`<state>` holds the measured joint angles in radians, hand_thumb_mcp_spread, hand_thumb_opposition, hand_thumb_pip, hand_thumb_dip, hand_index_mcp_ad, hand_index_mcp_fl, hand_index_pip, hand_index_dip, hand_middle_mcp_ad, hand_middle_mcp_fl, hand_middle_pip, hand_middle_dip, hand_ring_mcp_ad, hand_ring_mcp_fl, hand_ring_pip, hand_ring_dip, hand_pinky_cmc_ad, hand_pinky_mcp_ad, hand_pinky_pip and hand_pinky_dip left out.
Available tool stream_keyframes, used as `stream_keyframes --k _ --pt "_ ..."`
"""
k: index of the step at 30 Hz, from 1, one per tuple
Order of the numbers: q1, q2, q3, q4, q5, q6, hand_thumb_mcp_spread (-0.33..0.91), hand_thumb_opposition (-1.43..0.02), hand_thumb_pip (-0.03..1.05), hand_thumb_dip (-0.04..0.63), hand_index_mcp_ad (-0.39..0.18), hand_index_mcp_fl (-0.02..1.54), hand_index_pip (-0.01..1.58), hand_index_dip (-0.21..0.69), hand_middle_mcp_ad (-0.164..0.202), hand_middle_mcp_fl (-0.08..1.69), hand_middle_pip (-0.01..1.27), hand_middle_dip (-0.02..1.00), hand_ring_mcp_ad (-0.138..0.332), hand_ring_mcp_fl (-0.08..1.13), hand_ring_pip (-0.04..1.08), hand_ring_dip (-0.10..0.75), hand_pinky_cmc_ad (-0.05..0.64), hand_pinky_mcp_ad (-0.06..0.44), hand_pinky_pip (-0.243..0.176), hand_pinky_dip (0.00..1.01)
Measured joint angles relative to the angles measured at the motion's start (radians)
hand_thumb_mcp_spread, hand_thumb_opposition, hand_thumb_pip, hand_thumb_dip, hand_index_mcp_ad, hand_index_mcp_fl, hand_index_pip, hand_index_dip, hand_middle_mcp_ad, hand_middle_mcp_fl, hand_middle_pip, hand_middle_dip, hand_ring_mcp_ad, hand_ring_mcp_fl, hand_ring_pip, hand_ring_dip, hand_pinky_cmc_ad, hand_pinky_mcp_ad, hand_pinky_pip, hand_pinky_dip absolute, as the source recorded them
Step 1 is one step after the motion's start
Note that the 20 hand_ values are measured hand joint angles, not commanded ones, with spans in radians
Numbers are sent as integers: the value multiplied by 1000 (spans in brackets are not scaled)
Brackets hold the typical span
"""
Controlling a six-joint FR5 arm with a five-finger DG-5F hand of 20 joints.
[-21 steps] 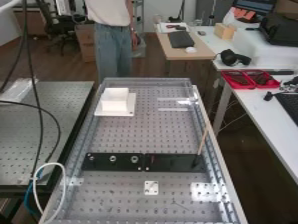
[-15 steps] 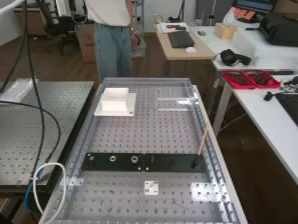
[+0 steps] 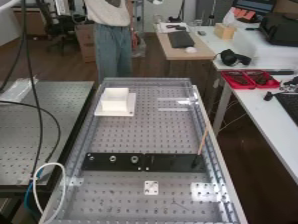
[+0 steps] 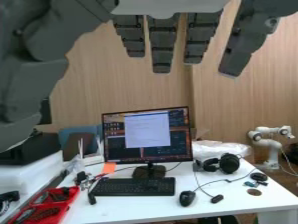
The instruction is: Grab the larger nut and place it in the white container
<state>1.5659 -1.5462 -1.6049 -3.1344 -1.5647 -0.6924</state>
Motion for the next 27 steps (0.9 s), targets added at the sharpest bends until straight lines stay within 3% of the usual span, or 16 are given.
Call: stream_keyframes --k 4,16,27 --pt "-1 0 -2 2 0 1 197 -695 442 58 0 40 82 96 75 112 126 220 147 2 103 98 333 298 -61 396" --pt "0 4 -26 19 7 1 192 -707 449 61 0 38 82 101 75 105 124 223 157 0 99 103 353 311 -75 412" --pt "12 30 -186 140 91 -7 188 -730 480 61 0 38 82 112 77 119 127 223 161 3 96 103 346 312 -75 417"
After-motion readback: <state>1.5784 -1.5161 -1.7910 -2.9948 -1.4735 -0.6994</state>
